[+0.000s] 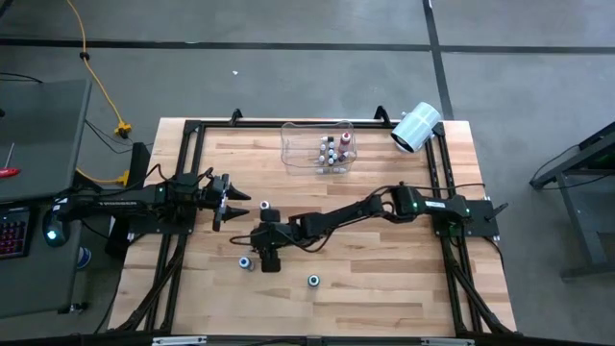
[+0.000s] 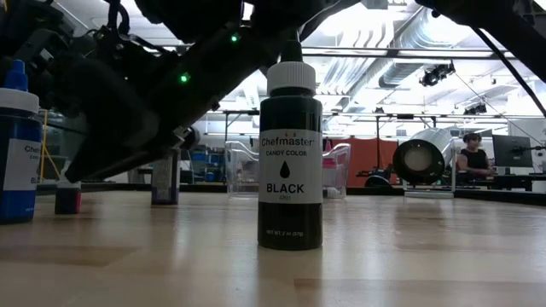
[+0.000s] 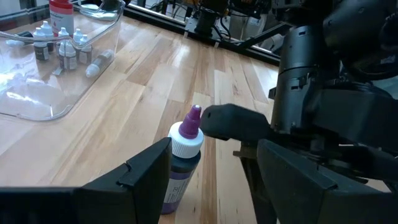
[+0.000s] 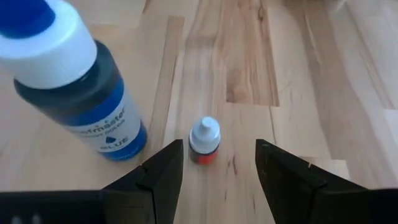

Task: Pick & Place food coloring
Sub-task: Put the small orange food coloring into the transparent container

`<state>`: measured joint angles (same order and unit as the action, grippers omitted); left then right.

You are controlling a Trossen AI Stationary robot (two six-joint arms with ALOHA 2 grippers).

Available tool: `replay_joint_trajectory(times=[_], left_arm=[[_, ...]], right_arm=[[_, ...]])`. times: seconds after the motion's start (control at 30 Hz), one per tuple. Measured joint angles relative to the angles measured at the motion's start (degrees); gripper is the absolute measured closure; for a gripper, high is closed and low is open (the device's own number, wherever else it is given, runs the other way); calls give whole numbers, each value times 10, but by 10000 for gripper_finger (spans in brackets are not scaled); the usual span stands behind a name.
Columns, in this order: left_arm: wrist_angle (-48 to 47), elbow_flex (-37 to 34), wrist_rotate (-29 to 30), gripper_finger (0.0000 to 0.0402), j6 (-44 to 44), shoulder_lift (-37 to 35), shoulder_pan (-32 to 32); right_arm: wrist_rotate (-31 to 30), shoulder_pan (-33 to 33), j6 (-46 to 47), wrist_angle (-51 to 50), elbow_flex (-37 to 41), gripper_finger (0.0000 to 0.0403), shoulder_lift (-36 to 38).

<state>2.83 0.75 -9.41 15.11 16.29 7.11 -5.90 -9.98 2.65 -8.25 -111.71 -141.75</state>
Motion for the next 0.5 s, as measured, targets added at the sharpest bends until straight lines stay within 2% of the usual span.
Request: replay_joint_trajectory(times=[0.27, 0.5], left_arm=[[0, 0, 0, 167, 0, 0, 0], [0, 0, 0, 167, 0, 0, 0]], right_arm=[[4, -2, 0, -3, -41, 213, -30], [2, -2, -1, -4, -47, 213, -35]])
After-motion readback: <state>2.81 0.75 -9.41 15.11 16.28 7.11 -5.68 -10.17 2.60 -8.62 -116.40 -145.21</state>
